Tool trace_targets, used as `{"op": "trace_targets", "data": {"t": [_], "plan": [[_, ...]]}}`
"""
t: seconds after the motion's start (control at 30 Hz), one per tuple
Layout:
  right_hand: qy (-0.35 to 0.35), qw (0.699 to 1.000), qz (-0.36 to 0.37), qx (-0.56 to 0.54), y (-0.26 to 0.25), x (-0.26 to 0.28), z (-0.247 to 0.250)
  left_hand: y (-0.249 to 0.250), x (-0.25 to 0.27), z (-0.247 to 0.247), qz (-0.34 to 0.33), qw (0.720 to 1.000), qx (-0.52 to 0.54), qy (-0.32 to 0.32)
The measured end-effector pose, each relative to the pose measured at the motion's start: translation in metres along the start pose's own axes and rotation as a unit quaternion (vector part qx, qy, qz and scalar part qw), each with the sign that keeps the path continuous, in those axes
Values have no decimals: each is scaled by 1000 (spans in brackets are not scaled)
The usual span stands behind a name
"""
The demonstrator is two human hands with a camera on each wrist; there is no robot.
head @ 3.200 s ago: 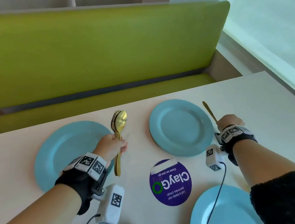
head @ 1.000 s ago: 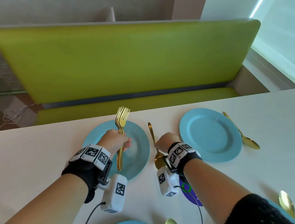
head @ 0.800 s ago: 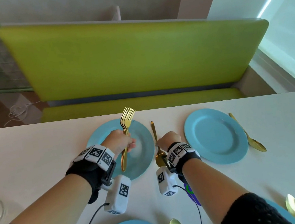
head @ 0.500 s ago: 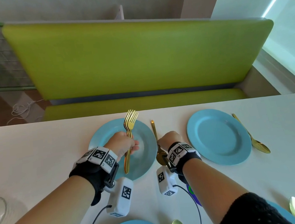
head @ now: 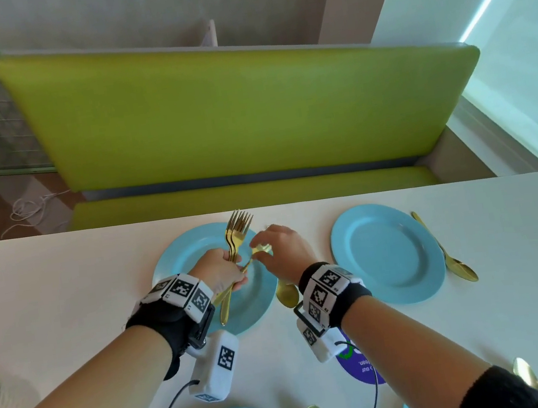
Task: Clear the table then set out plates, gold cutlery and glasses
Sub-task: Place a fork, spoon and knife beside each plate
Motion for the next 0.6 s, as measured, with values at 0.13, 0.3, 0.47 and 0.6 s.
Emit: {"op": "trace_targets", "data": {"t": [0.13, 0.3, 0.47, 0.6], "plan": [[-47, 994, 69, 67, -10, 7, -3, 7, 4, -5, -14, 999, -40, -26], [-102, 987, 82, 94, -11, 14, 1, 12, 8, -10, -25, 997, -50, -44], [-116, 984, 60, 124, 5, 18, 9, 18, 6, -13, -47, 997, -63, -20], [-88, 992, -55, 74, 43, 16, 23, 20, -1, -3, -51, 998, -28, 26]]}}
Point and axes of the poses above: each hand's wrist, its own x-axis away from the middle knuckle, its own z-axis out of the back of the hand, y = z × x, the point moved 6 cm from there along -x, towards the middle knuckle, and after that the axes turned 2 degrees about -z, right-handed, at the moved point
